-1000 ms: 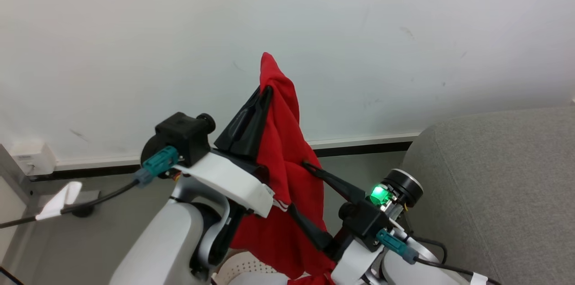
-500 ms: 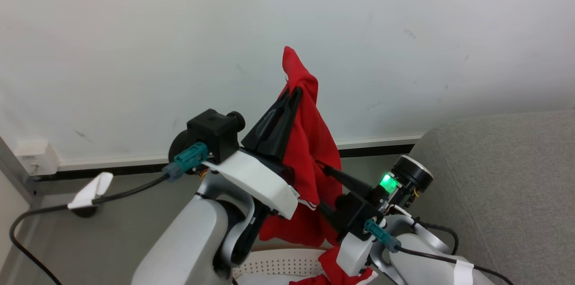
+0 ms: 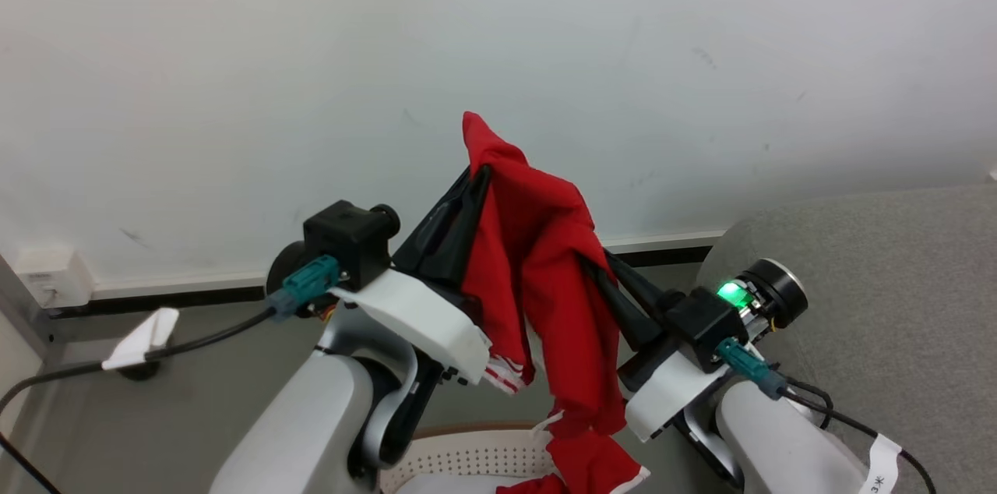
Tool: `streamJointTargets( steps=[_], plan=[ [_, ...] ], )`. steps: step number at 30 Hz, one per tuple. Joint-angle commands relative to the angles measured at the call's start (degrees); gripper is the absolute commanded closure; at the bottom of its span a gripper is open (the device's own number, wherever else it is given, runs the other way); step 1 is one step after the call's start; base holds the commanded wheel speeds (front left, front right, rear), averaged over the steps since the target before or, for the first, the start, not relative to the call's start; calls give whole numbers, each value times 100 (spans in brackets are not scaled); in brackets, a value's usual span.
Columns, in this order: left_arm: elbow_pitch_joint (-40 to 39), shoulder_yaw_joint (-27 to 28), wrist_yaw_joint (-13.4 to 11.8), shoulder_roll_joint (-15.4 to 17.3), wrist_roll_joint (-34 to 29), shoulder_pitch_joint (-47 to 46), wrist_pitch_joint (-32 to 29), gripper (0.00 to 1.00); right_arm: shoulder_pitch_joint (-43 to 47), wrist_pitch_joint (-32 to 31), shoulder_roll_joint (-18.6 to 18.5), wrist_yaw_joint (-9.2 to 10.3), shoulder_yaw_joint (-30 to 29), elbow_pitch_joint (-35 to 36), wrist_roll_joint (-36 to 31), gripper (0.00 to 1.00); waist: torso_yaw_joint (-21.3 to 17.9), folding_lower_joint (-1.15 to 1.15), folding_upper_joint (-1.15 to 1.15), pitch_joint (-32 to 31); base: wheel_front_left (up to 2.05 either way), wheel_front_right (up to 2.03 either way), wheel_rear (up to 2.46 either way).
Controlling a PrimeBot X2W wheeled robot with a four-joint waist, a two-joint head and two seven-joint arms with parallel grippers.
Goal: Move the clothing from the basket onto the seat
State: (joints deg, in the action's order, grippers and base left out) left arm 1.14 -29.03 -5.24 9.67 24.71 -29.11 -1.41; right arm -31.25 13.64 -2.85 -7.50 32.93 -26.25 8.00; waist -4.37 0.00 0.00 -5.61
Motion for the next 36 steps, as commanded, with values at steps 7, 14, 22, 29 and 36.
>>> streamJointTargets(
  steps=[7,14,22,29,36],
  plan=[
    [82,-2,-96,102,19,246,-61,0,-107,126,-10,2,-547,-96,344,100,-52,0,0,1,0,0,0],
    [318,-164,-33,132,-12,494,46,0,-292,164,-10,2,-1032,-215,422,100,-47,0,0,25,0,0,0],
    [583,-367,108,105,-58,667,333,0,-320,158,-9,2,-1345,-110,332,100,-91,0,0,47,0,0,0],
    [747,-415,151,94,-63,708,540,0,-347,159,-8,2,-1508,-64,270,100,-169,0,0,66,0,0,0],
    [804,-465,165,103,-37,708,608,0,-380,159,-11,2,-1447,55,348,100,-392,0,0,103,0,0,0]
  ],
)
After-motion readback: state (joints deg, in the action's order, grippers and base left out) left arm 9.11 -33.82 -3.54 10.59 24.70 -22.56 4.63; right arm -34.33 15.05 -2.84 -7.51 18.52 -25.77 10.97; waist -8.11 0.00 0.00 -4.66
